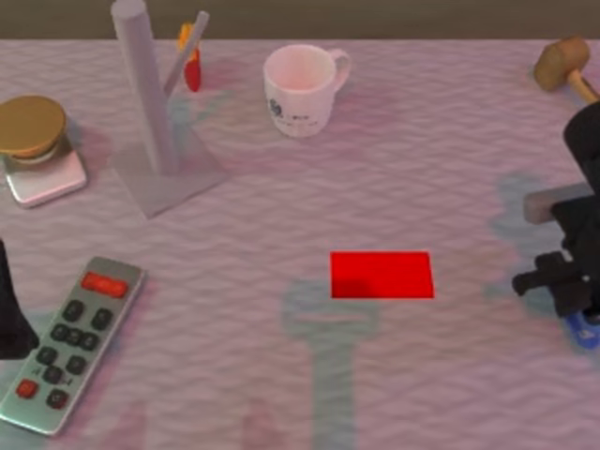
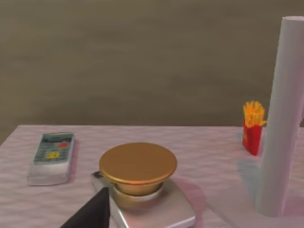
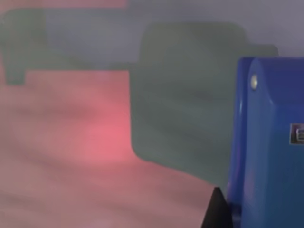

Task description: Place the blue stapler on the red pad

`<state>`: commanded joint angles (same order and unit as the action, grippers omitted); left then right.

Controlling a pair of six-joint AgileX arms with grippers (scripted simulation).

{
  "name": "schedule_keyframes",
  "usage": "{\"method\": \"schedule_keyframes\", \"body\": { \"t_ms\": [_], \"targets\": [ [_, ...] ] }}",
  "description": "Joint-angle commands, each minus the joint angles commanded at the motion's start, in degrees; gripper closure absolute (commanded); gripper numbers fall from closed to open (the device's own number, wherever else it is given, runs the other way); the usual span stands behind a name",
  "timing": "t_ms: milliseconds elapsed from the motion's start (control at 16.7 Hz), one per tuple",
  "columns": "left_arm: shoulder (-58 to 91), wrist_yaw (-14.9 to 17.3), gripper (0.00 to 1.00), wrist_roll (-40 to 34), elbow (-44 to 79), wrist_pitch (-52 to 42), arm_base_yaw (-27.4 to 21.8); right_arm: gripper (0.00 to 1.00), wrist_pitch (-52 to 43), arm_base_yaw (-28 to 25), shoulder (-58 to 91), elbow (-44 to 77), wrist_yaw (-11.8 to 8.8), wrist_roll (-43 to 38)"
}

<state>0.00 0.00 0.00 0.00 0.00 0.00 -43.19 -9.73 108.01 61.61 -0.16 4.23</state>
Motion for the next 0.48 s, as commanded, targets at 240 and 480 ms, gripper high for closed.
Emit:
{"method": "schedule_keyframes", "body": {
  "t_ms": [240,480],
  "targets": [
    [0.0,0.0,0.00,0.0,0.0,0.0,0.0,1.00,-10.8,0.0,-3.8,6.0,0.0,0.0],
    [0.0,0.0,0.00,0.0,0.0,0.0,0.0,1.00,-19.4,-0.3,-7.7,11.0,0.0,0.3]
  ]
}}
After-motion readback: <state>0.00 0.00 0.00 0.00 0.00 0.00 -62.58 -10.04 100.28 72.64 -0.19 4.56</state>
